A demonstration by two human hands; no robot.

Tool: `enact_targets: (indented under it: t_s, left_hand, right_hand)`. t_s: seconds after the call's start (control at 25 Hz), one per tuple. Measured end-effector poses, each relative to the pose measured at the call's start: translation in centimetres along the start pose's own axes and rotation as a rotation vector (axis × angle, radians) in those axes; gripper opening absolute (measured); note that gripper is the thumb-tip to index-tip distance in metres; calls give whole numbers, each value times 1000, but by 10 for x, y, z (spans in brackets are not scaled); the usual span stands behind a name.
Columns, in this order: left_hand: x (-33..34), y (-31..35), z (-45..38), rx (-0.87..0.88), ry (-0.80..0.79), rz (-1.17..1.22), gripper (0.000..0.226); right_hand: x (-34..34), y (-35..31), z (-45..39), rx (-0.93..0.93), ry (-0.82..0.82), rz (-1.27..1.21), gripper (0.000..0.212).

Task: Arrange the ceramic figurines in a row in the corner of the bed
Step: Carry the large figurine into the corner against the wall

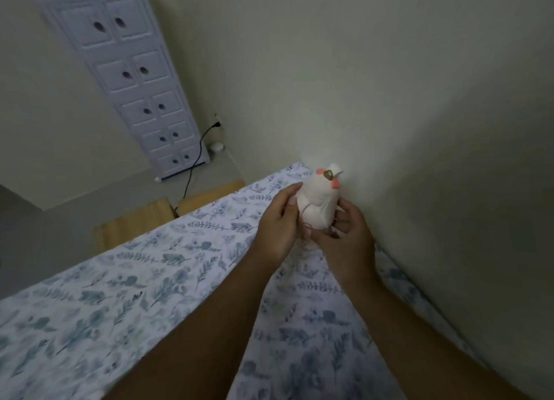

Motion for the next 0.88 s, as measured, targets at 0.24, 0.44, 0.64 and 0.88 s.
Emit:
enact_targets:
  t_s: [0.24, 0.44, 0.64, 0.88]
  left_hand:
    - [26, -10, -84, 16, -7, -12, 36]
    - [30, -26, -105, -4, 3, 34, 34]
    - [34, -33, -107, 41, 0, 46, 34]
    - [34, -35, -106, 41, -3, 34, 35]
  right_hand:
    - [3, 16, -73, -62, 127, -22, 60]
    - [10, 28, -91, -90, 159, -33, 59]
    - [12, 38, -96, -130, 156, 19, 63]
    - [16, 49, -95, -177, 144, 18, 65]
Point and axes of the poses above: each hand's wrist, its own z-axis away from the middle knuckle, its own x-axis out of the palm, y = z × x, the point moved 5 cm from there along -z, towards the middle knuckle, and after that the axes turned 3 degrees about x, right-handed, at the moved point
